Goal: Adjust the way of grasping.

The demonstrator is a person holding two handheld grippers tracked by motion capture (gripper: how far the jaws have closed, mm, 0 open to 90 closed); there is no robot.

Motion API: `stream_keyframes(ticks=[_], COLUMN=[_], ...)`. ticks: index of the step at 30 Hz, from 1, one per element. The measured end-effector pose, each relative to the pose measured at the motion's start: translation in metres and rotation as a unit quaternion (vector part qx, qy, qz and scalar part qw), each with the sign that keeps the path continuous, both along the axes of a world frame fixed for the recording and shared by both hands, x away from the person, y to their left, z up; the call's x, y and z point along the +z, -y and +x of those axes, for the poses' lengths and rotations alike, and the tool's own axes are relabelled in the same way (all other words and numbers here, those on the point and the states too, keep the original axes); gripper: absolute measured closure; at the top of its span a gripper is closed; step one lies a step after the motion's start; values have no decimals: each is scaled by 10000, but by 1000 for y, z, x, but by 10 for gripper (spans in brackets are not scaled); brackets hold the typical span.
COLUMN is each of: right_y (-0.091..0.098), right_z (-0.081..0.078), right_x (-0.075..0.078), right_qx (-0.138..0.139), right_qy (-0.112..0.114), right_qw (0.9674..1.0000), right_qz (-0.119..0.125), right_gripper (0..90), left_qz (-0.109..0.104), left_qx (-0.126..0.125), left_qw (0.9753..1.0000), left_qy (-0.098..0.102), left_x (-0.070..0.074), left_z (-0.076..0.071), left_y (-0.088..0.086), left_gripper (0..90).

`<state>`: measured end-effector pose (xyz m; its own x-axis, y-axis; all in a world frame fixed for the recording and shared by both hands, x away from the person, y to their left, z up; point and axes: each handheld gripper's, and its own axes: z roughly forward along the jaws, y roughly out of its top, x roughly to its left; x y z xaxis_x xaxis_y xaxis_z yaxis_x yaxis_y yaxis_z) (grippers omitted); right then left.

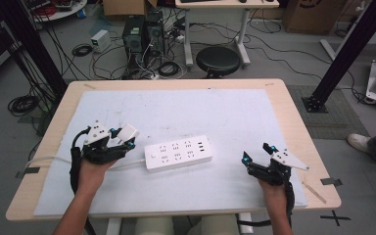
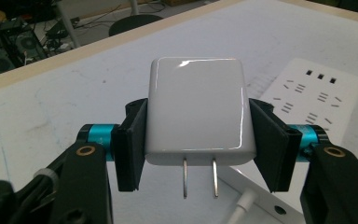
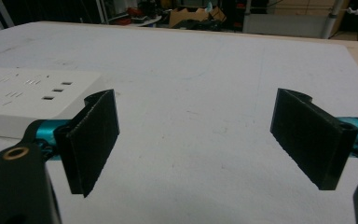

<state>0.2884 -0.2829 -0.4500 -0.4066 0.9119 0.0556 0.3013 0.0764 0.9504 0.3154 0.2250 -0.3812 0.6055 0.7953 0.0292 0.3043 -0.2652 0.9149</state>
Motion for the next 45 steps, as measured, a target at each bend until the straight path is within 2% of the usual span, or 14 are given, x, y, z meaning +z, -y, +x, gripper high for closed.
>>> stream_keyframes(ticks=[7,11,16,20,22,27,28,29,30,34,37,38,39,45], right_y=[2,2,-7,-17,-23,-36,-36,-38,-42,-50,-52,-54,-56,-65], right_z=[-1,2,2,4,5,8,8,9,9,10,11,12,13,15], right_x=[0,2,11,23,29,37,37,39,42,48,49,51,53,56], right_qx=[141,273,605,955,1160,1622,1622,1695,1803,2060,2114,2189,2303,2617], right_qy=[11,-192,-213,-307,-358,-505,-505,-514,-570,-690,-730,-788,-861,-1115], right_qw=[9999,9993,9978,9947,9922,9847,9847,9835,9810,9745,9729,9705,9670,9558], right_qz=[87,155,155,235,282,382,382,379,443,564,589,633,661,740], right_gripper=[158,158,158,158,158,158,158,158,158,158,158,158,158,158], left_qz=[-16,25,117,298,396,478,478,521,510,708,739,825,853,994], left_qx=[-316,-548,-906,-1223,-1355,-1601,-1601,-1677,-1700,-1897,-1948,-2033,-2066,-2244], left_qw=[9994,9983,9955,9915,9894,9852,9852,9836,9832,9781,9767,9741,9730,9673], left_qy=[105,173,262,316,337,381,381,414,420,489,517,551,568,640], left_x=[1,4,7,8,8,6,6,6,6,7,7,8,8,6], left_z=[-7,-11,-16,-20,-21,-24,-24,-25,-26,-28,-30,-31,-32,-35], left_y=[4,10,19,29,33,43,43,46,48,54,57,61,62,70], left_gripper=[425,425,425,425,425,425,425,425,425,425,425,425,425,425])
